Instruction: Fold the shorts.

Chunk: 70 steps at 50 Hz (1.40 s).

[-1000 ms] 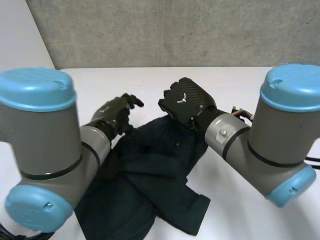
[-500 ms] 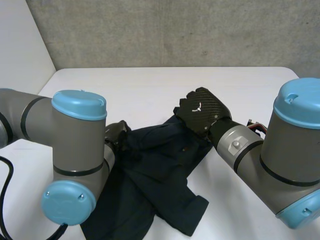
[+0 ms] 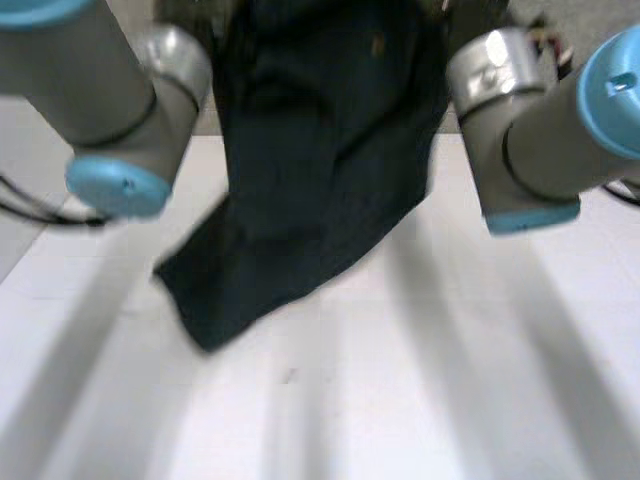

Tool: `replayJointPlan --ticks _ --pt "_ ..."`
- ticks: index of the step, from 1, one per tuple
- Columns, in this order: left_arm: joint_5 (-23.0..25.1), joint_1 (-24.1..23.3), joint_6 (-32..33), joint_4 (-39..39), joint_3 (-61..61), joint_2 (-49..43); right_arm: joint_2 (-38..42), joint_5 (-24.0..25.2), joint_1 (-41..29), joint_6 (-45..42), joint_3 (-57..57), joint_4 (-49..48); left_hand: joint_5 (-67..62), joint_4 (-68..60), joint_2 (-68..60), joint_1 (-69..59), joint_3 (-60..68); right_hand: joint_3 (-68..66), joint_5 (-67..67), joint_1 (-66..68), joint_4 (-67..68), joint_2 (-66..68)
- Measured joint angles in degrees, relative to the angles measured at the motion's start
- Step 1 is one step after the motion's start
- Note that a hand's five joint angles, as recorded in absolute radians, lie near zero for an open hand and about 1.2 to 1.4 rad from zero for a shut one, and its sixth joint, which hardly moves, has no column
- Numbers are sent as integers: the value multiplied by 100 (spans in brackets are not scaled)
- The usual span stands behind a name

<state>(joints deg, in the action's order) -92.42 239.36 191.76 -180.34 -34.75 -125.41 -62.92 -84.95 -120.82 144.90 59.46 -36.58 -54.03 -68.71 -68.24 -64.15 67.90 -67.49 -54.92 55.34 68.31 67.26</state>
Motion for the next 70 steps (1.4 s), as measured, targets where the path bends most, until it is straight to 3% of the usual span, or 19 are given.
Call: replayJointPlan --ticks 3,7,16,17,25,27,29,37,43,51,59,64,70 --pt "332 -28 277 -535 160 188 -82 -11 19 203 10 -710 0 -1 -14 0 5 -8 -55 0 0 0" --pt "753 -45 374 -1017 -309 588 -307 8 32 331 454 -930 0 0 -22 0 23 -61 -116 0 0 0" --pt "1395 4 332 -1195 -2209 1061 -838 34 182 341 2018 -330 0 -1 -28 0 26 -61 -116 0 0 0" --pt "1493 62 334 -1154 -2867 1077 -964 36 248 333 2576 56 0 -2 -28 0 26 -61 -116 0 0 0" --pt "1564 188 445 -1058 -4609 881 -1058 67 325 329 4023 1164 721 1185 1138 829 -1100 -61 -116 0 0 0" --pt "1534 181 548 -1043 -4968 805 -1050 67 326 342 4302 1309 2633 3095 3084 2857 -3023 -61 -116 0 0 0" --pt "1508 170 616 -1026 -5143 780 -1043 65 325 355 4415 1352 3182 3621 3550 3299 -3499 -61 -116 59 0 0" --pt "1100 127 616 -766 -5637 1128 -1051 10 318 633 4539 1494 3724 4176 4102 3669 -4015 -61 -116 59 0 0" --pt "241 124 -207 -645 -6179 1920 -1070 6 480 1360 4542 1913 4195 4632 4557 4068 -4491 -61 -116 59 0 0" --pt "-283 255 -1750 -563 -6827 2798 -1074 82 750 2311 4515 2177 4242 4671 4605 4068 -4540 -61 -116 59 0 0" --pt "184 566 -2824 225 -7108 2840 -1083 87 734 2424 4515 2143 4241 4671 4604 4068 -4540 -61 -116 59 0 0" --pt "670 696 -3227 688 -7141 2568 -1094 80 727 2395 4529 2120 4235 4663 4604 4068 -4540 -61 -116 59 0 0" --pt "927 710 -3593 753 -7073 2208 -1101 82 745 2377 4543 2118 4223 4663 4604 4068 -4540 -61 -116 59 0 0"
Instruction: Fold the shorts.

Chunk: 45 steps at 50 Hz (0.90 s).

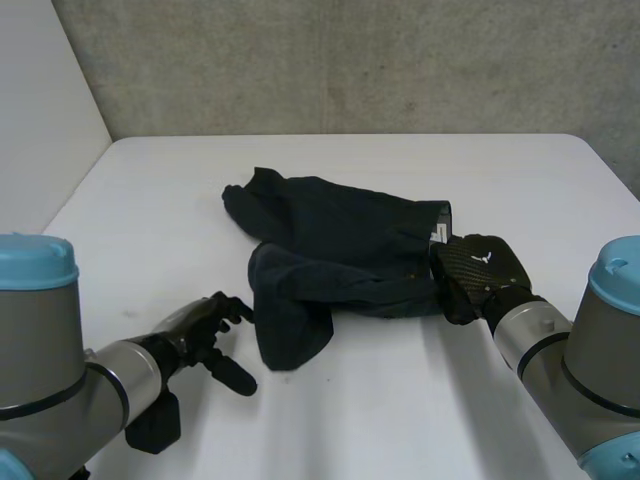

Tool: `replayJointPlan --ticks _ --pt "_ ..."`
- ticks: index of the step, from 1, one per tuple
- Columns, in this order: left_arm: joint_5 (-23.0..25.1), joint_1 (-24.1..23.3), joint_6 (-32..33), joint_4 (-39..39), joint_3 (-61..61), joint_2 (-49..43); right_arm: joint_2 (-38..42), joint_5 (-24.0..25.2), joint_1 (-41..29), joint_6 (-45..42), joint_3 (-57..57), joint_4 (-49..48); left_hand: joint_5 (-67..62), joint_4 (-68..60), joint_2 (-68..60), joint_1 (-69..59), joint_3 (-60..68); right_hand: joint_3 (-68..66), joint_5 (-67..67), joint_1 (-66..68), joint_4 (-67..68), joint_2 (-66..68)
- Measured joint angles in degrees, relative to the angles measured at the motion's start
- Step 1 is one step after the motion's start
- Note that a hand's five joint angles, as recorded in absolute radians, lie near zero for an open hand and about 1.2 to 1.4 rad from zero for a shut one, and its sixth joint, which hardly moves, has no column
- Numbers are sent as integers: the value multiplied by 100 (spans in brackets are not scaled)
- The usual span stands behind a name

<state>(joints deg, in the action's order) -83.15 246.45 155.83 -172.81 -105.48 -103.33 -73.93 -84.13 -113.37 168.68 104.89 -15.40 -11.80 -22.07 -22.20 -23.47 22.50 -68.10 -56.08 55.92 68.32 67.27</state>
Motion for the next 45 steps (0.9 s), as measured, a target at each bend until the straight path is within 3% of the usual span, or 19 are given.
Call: replayJointPlan --ticks 9,21,24,26,32,36,41,42,43,44,45 --pt "-24 -123 -145 -206 391 -501 -7 2 -4 -5 21 1 0 4 0 0 0 0 0 0 0 0" --pt "-128 -624 -372 -254 1429 -1470 -79 2 -19 -13 66 -1 -31 -22 -31 -6 26 0 0 0 0 0" --pt "-308 -784 -399 -255 1687 -1720 -121 2 -19 -19 57 -4 -2007 -2015 -1988 -2100 1957 0 0 0 0 0" --pt "-525 -854 -399 -258 1818 -1822 -162 3 -16 -27 34 -4 -4051 -4073 -4055 -4091 3988 0 0 0 0 0" --pt "-1276 -885 -215 -169 2205 -1779 -424 12 1 -261 -138 35 -4385 -4635 -4611 -4212 4522 0 0 0 0 0" --pt "-1469 -703 464 117 2418 -1247 -679 29 4 -744 -322 105 -4385 -4635 -4613 -4211 4526 0 0 0 0 0" --pt "-1426 -436 2212 594 2558 -322 -1014 56 3 -1527 -651 378 -4385 -4635 -4625 -4211 4543 0 0 0 0 0" --pt "-1426 -436 2212 594 2558 -322 -1014 56 3 -1527 -651 378 -4385 -4635 -4625 -4211 4543 0 0 0 0 0" --pt "-1395 -407 2855 721 2554 -40 -1106 63 3 -1751 -812 552 -4385 -4635 -4625 -4211 4543 0 0 0 0 0" --pt "-1395 -407 2855 721 2554 -40 -1106 63 3 -1751 -812 552 -4385 -4635 -4625 -4211 4543 0 0 0 0 0" --pt "-1360 -412 3897 891 2487 399 -1241 74 3 -2088 -1198 1032 -4385 -4636 -4626 -4211 4543 0 0 0 0 0"
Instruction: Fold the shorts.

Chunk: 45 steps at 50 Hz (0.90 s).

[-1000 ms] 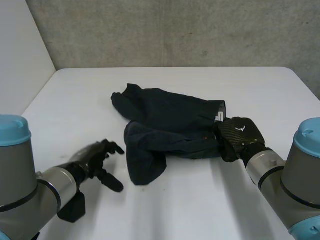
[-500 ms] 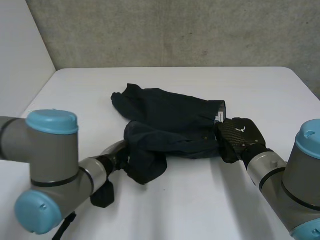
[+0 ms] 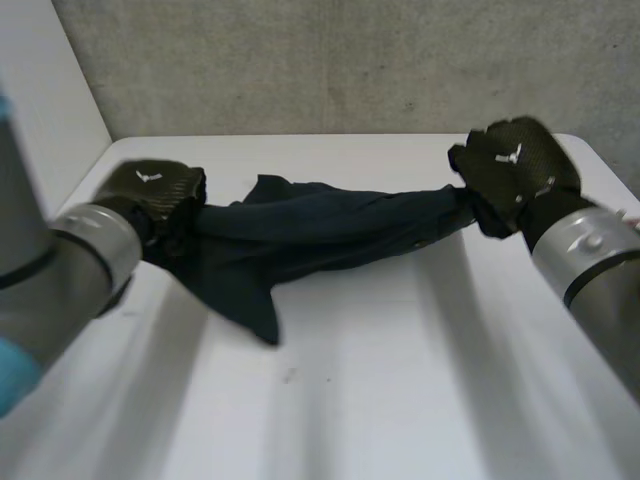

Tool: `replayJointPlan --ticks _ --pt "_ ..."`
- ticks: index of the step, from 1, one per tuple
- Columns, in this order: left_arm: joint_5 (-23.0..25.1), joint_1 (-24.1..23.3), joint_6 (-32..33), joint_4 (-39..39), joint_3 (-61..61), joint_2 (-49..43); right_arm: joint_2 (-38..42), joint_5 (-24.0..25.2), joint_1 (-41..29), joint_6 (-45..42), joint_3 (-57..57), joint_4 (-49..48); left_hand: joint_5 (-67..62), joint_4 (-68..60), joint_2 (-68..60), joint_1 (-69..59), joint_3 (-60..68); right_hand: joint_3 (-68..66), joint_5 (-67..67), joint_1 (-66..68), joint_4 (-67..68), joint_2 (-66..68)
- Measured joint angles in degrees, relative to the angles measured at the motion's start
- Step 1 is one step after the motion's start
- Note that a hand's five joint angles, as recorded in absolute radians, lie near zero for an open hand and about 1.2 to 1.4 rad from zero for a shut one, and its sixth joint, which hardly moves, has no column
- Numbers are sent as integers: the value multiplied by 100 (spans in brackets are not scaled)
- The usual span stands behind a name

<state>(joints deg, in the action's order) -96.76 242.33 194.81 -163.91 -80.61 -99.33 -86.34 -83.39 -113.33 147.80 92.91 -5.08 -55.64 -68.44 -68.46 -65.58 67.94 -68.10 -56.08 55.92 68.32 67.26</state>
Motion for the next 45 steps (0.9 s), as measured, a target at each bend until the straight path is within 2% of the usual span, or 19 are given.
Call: replayJointPlan --ticks 2,6,11,17,22,24,29,33,37,40,43,44,45 --pt "12 -22 640 72 -77 272 -29 3 1 -76 -142 189 0 0 0 0 0 0 0 0 0 0" --pt "26 -97 2113 91 -395 905 -71 36 -2 -244 -856 1250 0 -20 -1 0 5 0 0 0 0 0" --pt "16 -149 3025 -198 -865 1162 161 105 -9 -359 -1384 2379 0 -24 -12 0 20 0 0 0 0 0" --pt "5 -268 3190 -509 -1304 605 832 156 -54 -766 -1630 3383 0 -25 -14 0 20 0 0 0 0 0" --pt "-21 -356 3140 -718 -1256 -292 1335 112 -87 -1006 -1635 3553 -82 -26 -14 0 20 0 0 0 0 0" --pt "-89 -390 3119 -886 -899 -1045 1751 67 -99 -1126 -1706 3543 -82 -26 -14 0 20 0 0 0 0 0" --pt "-342 -390 3115 -1101 249 -2039 2366 -45 -109 -1218 -2119 3397 -82 -27 -14 0 20 0 0 0 0 0" --pt "-550 -371 3116 -1315 1542 -2520 2712 -175 -122 -1212 -2743 3040 -82 -28 -14 0 27 0 0 0 0 0" --pt "-707 -350 3119 -1713 2977 -2877 2882 -313 -134 -1152 -3648 2040 -82 -29 -15 0 27 0 0 0 0 0" --pt "-712 -331 3118 -2717 4000 -2875 2759 -393 -135 -1007 -4121 645 -82 -29 -15 0 27 0 0 0 0 0" --pt "-690 -328 3109 -3949 4449 -2678 2386 -478 -133 -652 -4097 -1236 -82 -29 -16 0 27 0 0 0 0 0" --pt "-688 -329 3106 -4183 4481 -2618 2329 -488 -133 -598 -4064 -1467 -82 -29 -16 0 27 0 0 0 0 0" --pt "-684 -330 3096 -4577 4502 -2503 2153 -514 -135 -434 -3937 -2123 -82 -29 -16 0 27 0 0 0 0 0"
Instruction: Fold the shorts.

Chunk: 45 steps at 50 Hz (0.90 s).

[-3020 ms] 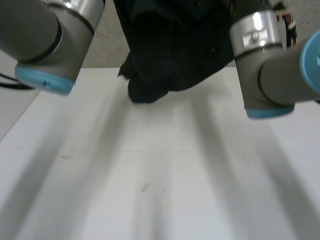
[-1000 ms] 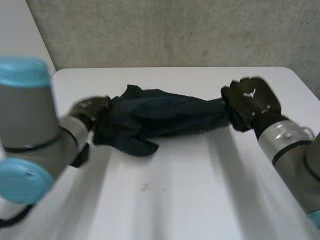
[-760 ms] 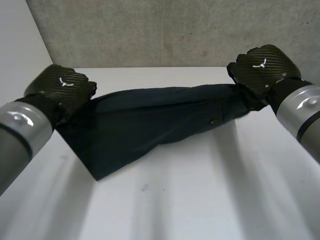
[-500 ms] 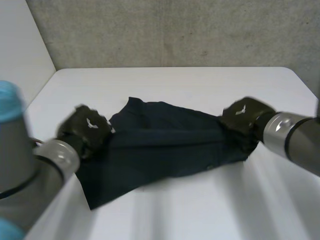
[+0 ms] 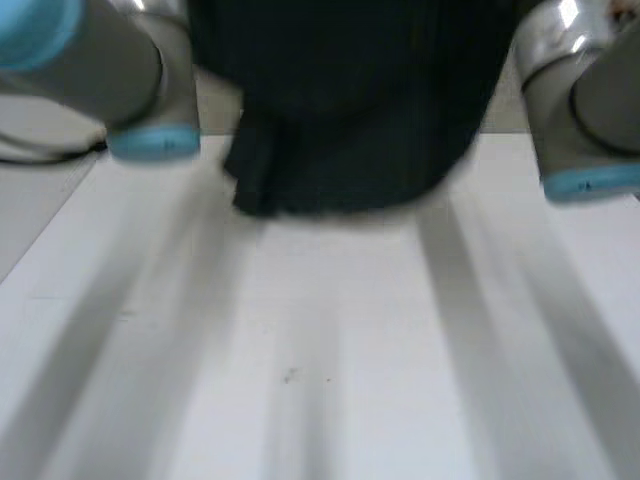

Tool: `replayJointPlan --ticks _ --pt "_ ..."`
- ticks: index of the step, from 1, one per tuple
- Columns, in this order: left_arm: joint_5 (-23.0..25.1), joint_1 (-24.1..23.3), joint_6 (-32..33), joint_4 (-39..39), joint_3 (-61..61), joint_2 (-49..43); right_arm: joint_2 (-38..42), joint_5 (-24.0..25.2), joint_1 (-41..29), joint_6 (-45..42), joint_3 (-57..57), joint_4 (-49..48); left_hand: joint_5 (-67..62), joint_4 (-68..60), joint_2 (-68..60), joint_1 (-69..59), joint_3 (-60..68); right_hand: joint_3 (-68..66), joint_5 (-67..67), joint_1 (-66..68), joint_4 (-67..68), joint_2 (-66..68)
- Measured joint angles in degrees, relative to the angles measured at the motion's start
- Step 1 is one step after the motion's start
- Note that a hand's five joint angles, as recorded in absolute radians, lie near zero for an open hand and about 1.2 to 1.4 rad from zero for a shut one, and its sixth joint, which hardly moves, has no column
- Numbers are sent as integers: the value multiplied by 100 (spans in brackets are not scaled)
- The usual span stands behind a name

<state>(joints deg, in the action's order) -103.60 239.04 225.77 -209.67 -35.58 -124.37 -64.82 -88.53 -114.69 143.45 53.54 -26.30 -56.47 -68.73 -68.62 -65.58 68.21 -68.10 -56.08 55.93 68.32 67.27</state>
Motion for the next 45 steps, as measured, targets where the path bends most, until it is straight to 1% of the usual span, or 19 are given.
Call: replayJointPlan --ticks 3,4,6,8,13,16,19,20,25,29,33,34,37,40,41,42,44,45 --pt "7 7 -108 -816 -178 360 -423 -50 -5 399 421 -1329 0 0 0 0 0 0 0 0 0 0" --pt "8 13 -169 -954 -280 459 -508 -57 -6 479 525 -1535 0 0 -2 0 0 0 0 0 0 0" --pt "12 40 -342 -1087 -537 622 -605 -59 -2 582 680 -1673 0 0 -4 0 0 0 0 0 0 0" --pt "22 85 -594 -1112 -903 781 -660 -51 4 661 832 -1577 0 0 -5 0 0 0 0 0 0 0" --pt "64 206 -1061 -885 -1843 980 -456 9 13 707 1063 -605 0 0 -8 0 8 0 0 0 0 16" --pt "122 265 -1231 -722 -2650 977 -119 103 9 679 1158 159 0 0 -11 0 9 0 0 0 0 36" --pt "145 281 -1260 -681 -2972 943 28 146 6 661 1194 403 0 0 -11 0 10 0 0 0 0 36" --pt "173 292 -1274 -648 -3395 839 294 213 1 624 1259 727 0 0 -11 0 10 0 0 0 0 36" --pt "207 269 -1244 -616 -4168 337 905 299 -14 444 1378 1208 0 0 -11 0 11 0 0 0 0 36" --pt "211 216 -1199 -462 -4626 -220 1549 282 -74 67 1423 1669 0 0 -11 0 11 0 0 0 0 36" --pt "210 184 -1173 -138 -4920 -537 1890 240 -135 -250 1464 2108 0 0 -11 0 11 0 0 0 0 36" --pt "210 183 -1172 -99 -4940 -544 1909 235 -139 -280 1475 2172 0 0 -11 0 11 0 0 0 0 36" --pt "205 184 -1169 475 -5149 -453 1875 218 -149 -408 1600 2635 0 0 -11 0 11 0 0 0 0 36" --pt "201 188 -1173 930 -5278 -238 1651 223 -142 -425 1759 2964 0 0 -11 0 11 0 0 0 0 36" --pt "198 192 -1177 1220 -5363 -53 1461 232 -136 -419 1880 3137 0 0 -11 0 11 0 0 0 0 36" --pt "198 192 -1177 1220 -5363 -53 1461 232 -136 -419 1880 3137 0 0 -11 0 11 0 0 0 0 36" --pt "194 207 -1180 1649 -5509 328 1102 248 -130 -421 2110 3350 0 0 -11 0 11 0 0 0 0 36" --pt "194 207 -1180 1649 -5509 328 1102 248 -130 -421 2110 3350 0 0 -11 0 11 0 0 0 0 36"
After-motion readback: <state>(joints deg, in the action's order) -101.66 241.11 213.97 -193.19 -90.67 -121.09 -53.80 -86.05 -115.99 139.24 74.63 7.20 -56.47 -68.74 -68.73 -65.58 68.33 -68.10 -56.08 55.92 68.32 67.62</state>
